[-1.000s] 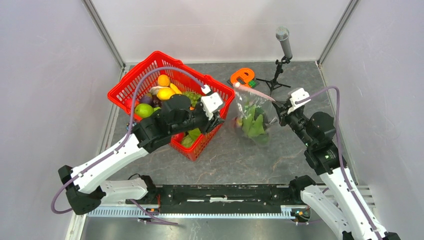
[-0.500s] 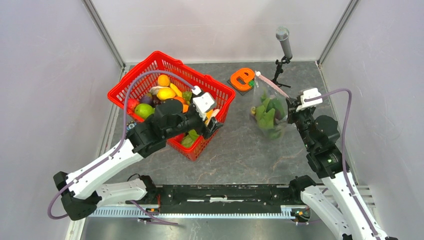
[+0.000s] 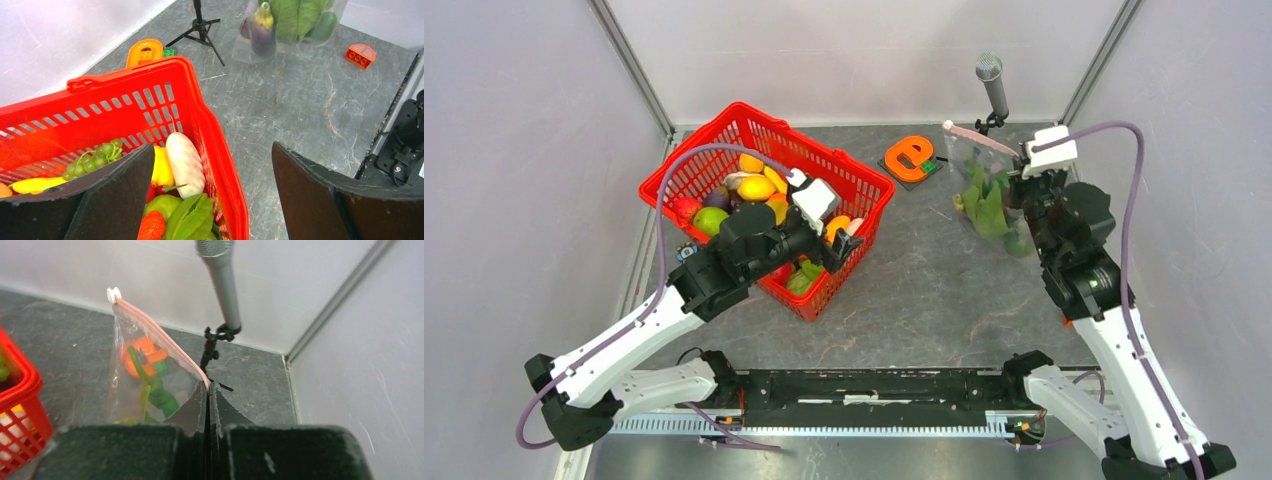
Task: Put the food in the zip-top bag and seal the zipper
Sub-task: Place the zipper food storage bag at the center of the board, then adjust the zipper food storage bag at the center of the board.
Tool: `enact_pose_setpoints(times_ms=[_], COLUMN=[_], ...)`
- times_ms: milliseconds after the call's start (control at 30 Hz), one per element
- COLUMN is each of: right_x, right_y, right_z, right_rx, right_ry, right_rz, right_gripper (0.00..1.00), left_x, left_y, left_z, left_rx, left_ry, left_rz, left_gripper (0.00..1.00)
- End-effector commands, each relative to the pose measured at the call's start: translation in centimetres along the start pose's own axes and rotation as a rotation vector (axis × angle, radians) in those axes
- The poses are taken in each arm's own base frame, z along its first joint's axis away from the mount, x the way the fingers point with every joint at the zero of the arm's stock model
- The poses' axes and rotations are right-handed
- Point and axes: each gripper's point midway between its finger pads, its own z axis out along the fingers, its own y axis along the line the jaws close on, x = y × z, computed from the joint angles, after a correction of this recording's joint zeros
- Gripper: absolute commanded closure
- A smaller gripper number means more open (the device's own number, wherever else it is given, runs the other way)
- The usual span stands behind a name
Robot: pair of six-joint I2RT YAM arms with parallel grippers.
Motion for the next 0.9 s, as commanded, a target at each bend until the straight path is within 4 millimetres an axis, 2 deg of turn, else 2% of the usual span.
enact_pose_setpoints(times_ms=[0,100,167,200,233,267,300,367,433,500,567,633,700,767,800,867], right_x=[-0.3,5.3,8.3,9.1,9.3,9.3,8.9,7.9,6.8,6.0,5.0,4.5,5.6,8.1,9.6,13.5], right_y=[4.2,7.8,9.1,10.1,10.9,11.8,13.2,15.3,16.1,16.1,15.2,13.7,12.0,11.1,10.6,10.2], right_z=[0.9,-0.2,-1.7,-2.8,-3.9,-5.1,-6.5,-9.4,-11.2,-12.1,-11.4,-9.6,-7.1,-5.0,-4.0,-2.5], right_rx=[-0.254,-0.418,-0.494,-0.559,-0.624,-0.689,-0.791,-0.983,-1.078,-1.108,-1.036,-0.878,-0.71,-0.585,-0.513,-0.403], right_ry=[0.01,0.129,0.182,0.197,0.196,0.179,0.149,0.083,0.018,-0.03,-0.077,-0.093,-0.048,0.06,0.13,0.281], right_rz=[-0.113,-0.087,-0.083,-0.085,-0.075,-0.064,-0.048,-0.039,-0.033,-0.059,-0.081,-0.04,0.012,0.084,0.126,0.194], right_gripper=[1.0,1.0,1.0,1.0,0.99,0.91,0.78,0.72,0.56,0.53,0.46,0.46,0.48,0.49,0.54,0.57], left_x=[-1.8,-1.8,-1.8,-1.9,-1.8,-1.9,-1.8,-1.9,-2.1,-2.2,-2.4,-2.5,-2.4,-2.4,-2.4,-2.5], left_y=[1.4,2.0,2.3,2.4,2.4,2.5,2.5,2.5,2.5,2.4,2.4,2.4,2.4,2.3,2.3,2.2], left_z=[-0.8,-1.2,-1.5,-1.5,-1.5,-1.4,-1.3,-1.0,-0.7,-0.5,-0.5,-0.6,-0.7,-0.9,-0.9,-1.1], left_rx=[-0.069,-0.093,-0.099,-0.101,-0.101,-0.101,-0.1,-0.095,-0.091,-0.082,-0.078,-0.079,-0.079,-0.076,-0.076,-0.074], left_ry=[-0.09,-0.096,-0.103,-0.106,-0.104,-0.103,-0.1,-0.101,-0.102,-0.102,-0.107,-0.111,-0.115,-0.118,-0.12,-0.123], left_rz=[-0.061,-0.066,-0.071,-0.072,-0.07,-0.069,-0.07,-0.069,-0.069,-0.07,-0.072,-0.076,-0.08,-0.08,-0.08,-0.106], left_gripper=[0.07,0.07,0.05,0.05,0.05,0.05,0.04,0.04,0.05,0.04,0.04,0.04,0.04,0.04,0.04,0.04])
